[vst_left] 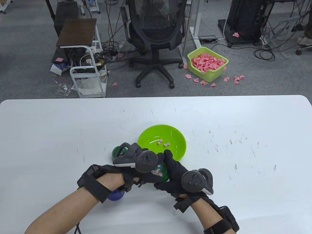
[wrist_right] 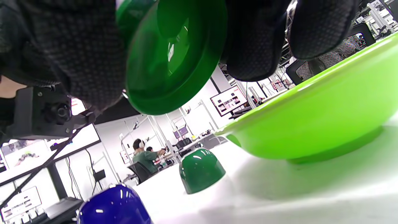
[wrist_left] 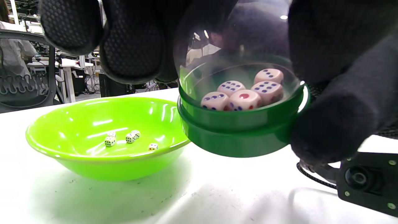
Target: Pour dice into bowl
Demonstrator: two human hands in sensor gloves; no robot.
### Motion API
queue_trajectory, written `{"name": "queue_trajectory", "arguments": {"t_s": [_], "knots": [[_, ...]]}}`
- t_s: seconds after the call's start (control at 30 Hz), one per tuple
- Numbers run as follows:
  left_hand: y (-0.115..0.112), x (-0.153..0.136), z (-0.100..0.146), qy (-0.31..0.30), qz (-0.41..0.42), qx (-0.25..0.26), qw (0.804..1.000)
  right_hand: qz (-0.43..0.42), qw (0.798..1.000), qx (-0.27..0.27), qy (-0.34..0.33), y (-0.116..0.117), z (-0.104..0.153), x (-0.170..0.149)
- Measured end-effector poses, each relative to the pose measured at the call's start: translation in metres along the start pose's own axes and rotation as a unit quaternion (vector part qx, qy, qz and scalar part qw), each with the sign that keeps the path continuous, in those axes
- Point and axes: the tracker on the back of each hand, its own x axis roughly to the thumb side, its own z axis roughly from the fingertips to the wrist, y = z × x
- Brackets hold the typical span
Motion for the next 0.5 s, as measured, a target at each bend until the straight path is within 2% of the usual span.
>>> {"name": "queue_trajectory", "arguments": {"t_s": [0.27,0.5], "knots": [[0.011,0.002,0.000,0.010,-0.005,0.011,1.000,-0.032,0.999,-0.032,0.005,-0.001,0.001,-0.001],[0.017,-0.005,0.000,0.032,0.027,0.035,0.999,-0.033,0.998,-0.051,0.013,-0.002,0.001,-0.002]]}}
